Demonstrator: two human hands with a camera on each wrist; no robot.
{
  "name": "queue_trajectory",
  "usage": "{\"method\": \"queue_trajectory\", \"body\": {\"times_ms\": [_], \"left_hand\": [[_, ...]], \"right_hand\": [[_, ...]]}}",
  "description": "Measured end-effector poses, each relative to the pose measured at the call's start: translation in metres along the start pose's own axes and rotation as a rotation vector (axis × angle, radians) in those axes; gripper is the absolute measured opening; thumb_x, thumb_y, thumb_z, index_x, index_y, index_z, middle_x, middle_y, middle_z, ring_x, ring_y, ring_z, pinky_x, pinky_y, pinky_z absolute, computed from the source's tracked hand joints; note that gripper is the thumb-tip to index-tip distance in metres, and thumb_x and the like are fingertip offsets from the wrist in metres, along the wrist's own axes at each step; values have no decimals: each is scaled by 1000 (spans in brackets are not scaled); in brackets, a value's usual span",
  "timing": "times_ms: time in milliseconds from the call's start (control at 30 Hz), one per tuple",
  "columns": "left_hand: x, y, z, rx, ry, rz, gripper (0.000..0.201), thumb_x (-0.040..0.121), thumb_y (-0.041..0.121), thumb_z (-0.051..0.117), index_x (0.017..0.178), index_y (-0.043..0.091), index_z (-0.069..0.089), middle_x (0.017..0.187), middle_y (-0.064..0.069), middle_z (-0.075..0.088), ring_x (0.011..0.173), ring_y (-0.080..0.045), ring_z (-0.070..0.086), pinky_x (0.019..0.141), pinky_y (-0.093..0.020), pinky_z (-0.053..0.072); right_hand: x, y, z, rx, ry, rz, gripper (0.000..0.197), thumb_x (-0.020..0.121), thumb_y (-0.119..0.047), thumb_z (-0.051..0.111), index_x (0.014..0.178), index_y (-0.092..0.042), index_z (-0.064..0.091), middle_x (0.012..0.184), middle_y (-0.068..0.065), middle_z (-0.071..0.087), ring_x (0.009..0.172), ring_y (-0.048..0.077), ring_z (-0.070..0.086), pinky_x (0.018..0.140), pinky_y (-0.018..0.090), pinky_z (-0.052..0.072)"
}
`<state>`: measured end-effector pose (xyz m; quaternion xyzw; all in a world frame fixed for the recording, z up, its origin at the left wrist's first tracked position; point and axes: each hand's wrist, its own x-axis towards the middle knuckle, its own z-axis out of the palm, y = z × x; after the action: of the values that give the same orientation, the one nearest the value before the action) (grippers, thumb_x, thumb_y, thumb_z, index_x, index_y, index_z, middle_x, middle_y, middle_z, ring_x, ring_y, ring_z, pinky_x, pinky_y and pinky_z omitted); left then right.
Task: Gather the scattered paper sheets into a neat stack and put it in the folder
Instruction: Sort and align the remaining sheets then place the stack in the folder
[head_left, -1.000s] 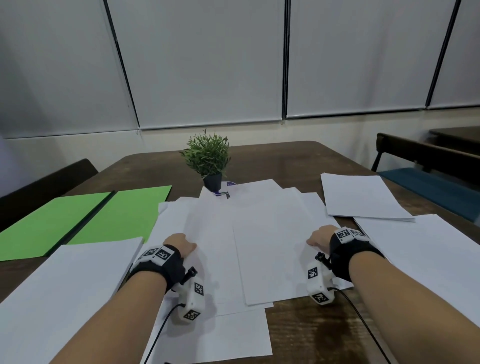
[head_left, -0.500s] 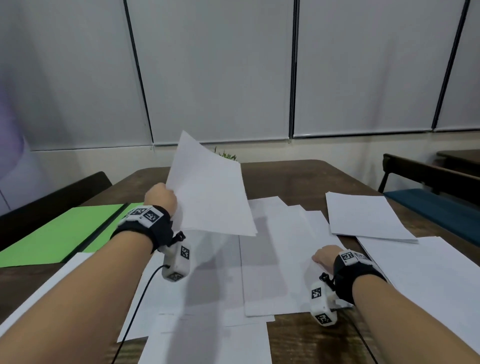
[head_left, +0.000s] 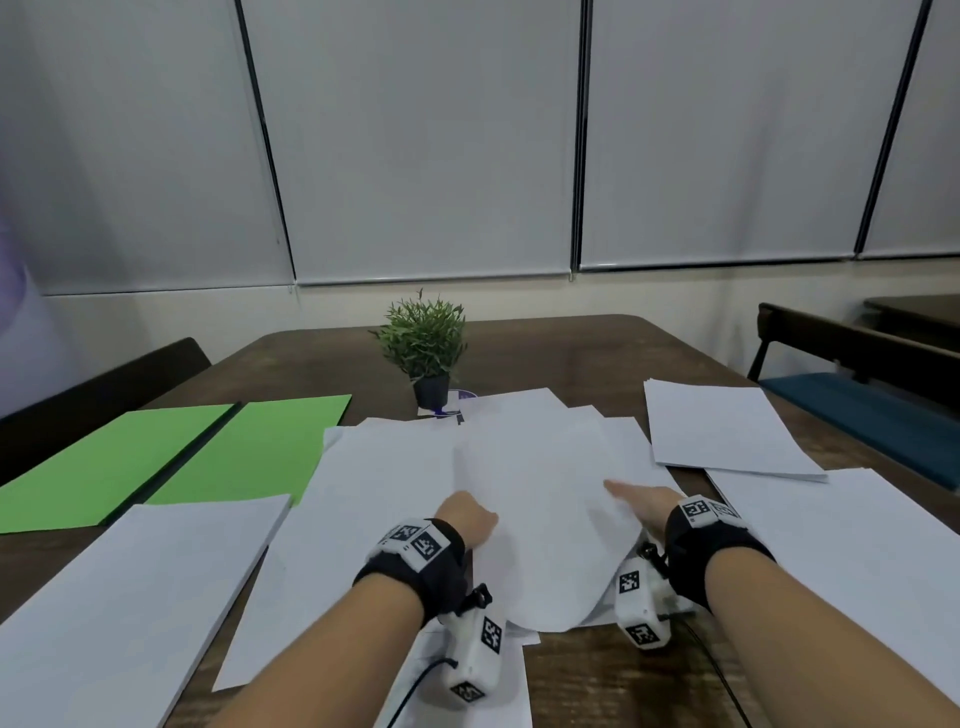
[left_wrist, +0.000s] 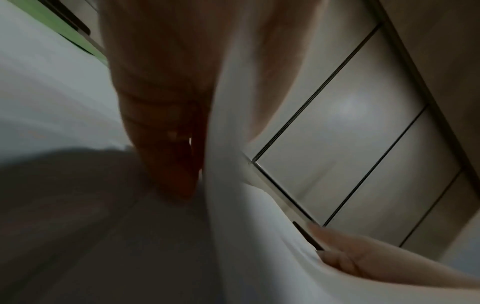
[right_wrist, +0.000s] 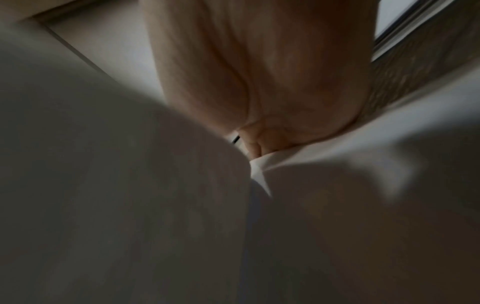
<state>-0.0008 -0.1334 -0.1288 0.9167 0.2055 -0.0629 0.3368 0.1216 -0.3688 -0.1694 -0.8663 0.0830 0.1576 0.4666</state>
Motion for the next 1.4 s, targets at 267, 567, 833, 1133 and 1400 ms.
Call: {"method": "queue_trajectory", "body": {"times_ms": [267,567,833,1133,1400], "left_hand": [[20,-69,-61,391,148,-263,70,72,58,58,129,18,51,140,-15,44,130,-34,39,106,-40,34],[8,-92,-83,507,71,-256,72,74,70,61,116,11,60,120,-4,64,113,-22,58,95,-27,44],[16,-96,-79,373,84,-254,72,76,58,68,123,4,55,126,-7,60,118,-23,55,96,-25,44],[21,-94,-86,381,244,-123,50,77,39,73,112,6,58,117,-10,61,109,-27,58,83,-29,45],[-1,-59,-143,164,666,109,18,92,17,53,104,4,54,106,-20,63,99,-37,60,79,-38,46]], "right_hand": [[-26,-14,-2,-355,-53,-3,51,92,-34,60,135,-8,49,139,10,49,126,28,49,85,26,43],[-26,-10,-2,-402,-162,-108,53,73,-43,78,115,-14,64,120,5,65,106,24,61,97,35,48],[-40,-15,0,-228,-207,-84,56,86,-45,66,129,-10,54,130,5,57,110,23,54,96,31,42],[-41,-12,6,-437,-150,-146,46,83,-38,71,120,-13,60,120,6,65,107,24,60,99,35,46],[-44,-13,4,-487,-159,-112,61,81,-29,73,132,-8,46,128,8,56,118,28,53,104,39,41]]}}
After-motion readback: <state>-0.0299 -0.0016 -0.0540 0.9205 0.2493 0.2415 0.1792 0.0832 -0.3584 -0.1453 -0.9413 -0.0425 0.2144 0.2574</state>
